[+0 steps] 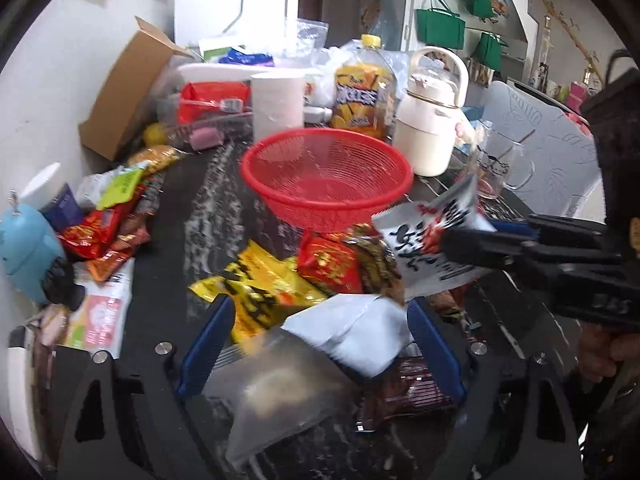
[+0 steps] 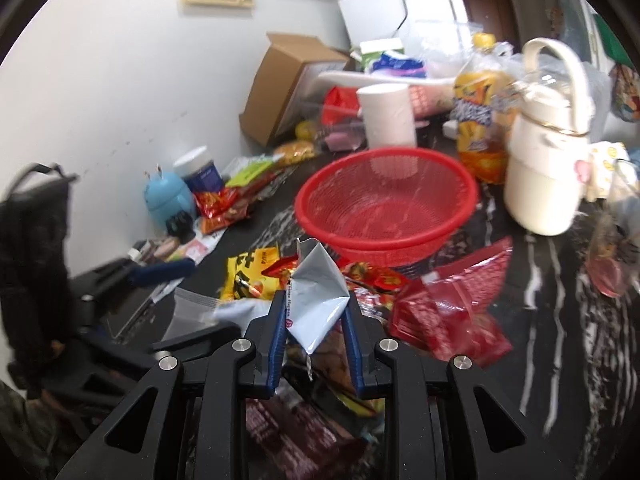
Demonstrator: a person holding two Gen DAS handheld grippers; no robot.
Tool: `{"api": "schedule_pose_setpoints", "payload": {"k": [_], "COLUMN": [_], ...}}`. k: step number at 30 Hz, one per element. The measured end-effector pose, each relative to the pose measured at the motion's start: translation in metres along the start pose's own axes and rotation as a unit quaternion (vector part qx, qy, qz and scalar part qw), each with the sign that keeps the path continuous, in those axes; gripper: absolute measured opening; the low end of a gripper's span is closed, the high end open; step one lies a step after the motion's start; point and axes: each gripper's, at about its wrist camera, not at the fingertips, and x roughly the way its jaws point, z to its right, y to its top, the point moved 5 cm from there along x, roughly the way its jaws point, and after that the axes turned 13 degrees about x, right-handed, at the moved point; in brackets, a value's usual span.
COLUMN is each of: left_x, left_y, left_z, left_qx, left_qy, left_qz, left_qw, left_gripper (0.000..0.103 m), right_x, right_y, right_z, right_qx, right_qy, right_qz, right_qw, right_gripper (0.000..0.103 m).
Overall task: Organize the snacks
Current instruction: 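Lift both held packets and carry them over the red mesh basket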
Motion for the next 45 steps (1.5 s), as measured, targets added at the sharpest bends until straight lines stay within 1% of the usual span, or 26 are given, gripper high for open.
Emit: {"api": "schedule_pose_setpoints", "payload": {"k": [2,6,7,10,14,15,16,17,19,20,24,27,31,33,35,38,45], "left_x": [0.003,0.006,0.008,0.017,0.032,0.034,0.036,0.037,0.038,0.038,0.039,0.036,0.025,0.021,0.018,0.015,-0.004], "left_y": [0.001,0.001,0.000,-0.004,-0.011,-0.012,-0.013,-0.013,-0.012,-0.012,-0.013,-0.012,-0.009,-0.008,-0.008,-0.010,-0.007], "left_z": [0.007,0.020,0.022,0.022,0.015,0.014,0.015,0.016,0.017,0.018,0.019,0.015,0.016,0.018,0.021,0.023,0.028], "left_qx": [0.001,0.015,0.019,0.019,-0.003,-0.006,-0.008,-0.008,-0.004,-0.004,0.001,-0.007,-0.015,-0.011,-0.005,-0.007,0.000], "left_qy": [-0.011,-0.019,-0.016,0.008,0.011,0.009,0.006,0.003,-0.001,-0.006,-0.017,-0.024,-0.036,-0.035,-0.033,-0.040,-0.035], "left_qz": [-0.003,-0.011,-0.015,-0.041,-0.074,-0.077,-0.080,-0.079,-0.079,-0.078,-0.089,-0.092,-0.083,-0.080,-0.084,-0.092,-0.081], "left_qw": [0.9999,0.9996,0.9996,0.9989,0.9972,0.9970,0.9968,0.9968,0.9969,0.9969,0.9959,0.9954,0.9958,0.9961,0.9959,0.9950,0.9961], "left_gripper": [0.083,0.083,0.083,0.083,0.083,0.083,0.080,0.075,0.069,0.061,0.053,0.047,0.046,0.044,0.044,0.044,0.044], "right_x": [-0.009,-0.022,-0.024,-0.027,-0.030,-0.029,-0.029,-0.029,-0.028,-0.029,-0.029,-0.029,-0.029,-0.030,-0.032,-0.038,-0.044], "right_y": [-0.002,-0.009,-0.011,-0.016,-0.021,-0.023,-0.024,-0.024,-0.026,-0.028,-0.031,-0.033,-0.033,-0.034,-0.036,-0.038,-0.042], "right_z": [0.001,0.006,0.008,0.013,0.018,0.018,0.019,0.020,0.021,0.021,0.023,0.023,0.022,0.020,0.019,0.016,0.012], "right_qx": [0.004,0.004,0.006,0.017,0.016,0.016,0.018,0.021,0.025,0.027,0.032,0.032,0.034,0.034,0.036,0.039,0.038], "right_qy": [0.000,-0.015,-0.016,-0.017,-0.031,-0.033,-0.031,-0.029,-0.025,-0.024,-0.021,-0.017,-0.012,-0.009,-0.003,0.003,0.010], "right_qz": [0.004,0.015,0.015,0.014,0.019,0.019,0.017,0.015,0.011,0.011,0.004,0.004,0.004,0.003,0.003,0.004,0.004], "right_qw": [1.000,1.000,1.000,1.000,0.999,0.999,0.999,0.999,0.999,0.999,0.999,0.999,0.999,0.999,0.999,0.999,0.999], "right_gripper": [0.026,0.026,0.026,0.026,0.026,0.026,0.026,0.026,0.026,0.026,0.026,0.026,0.026,0.026,0.026,0.026,0.026]}}
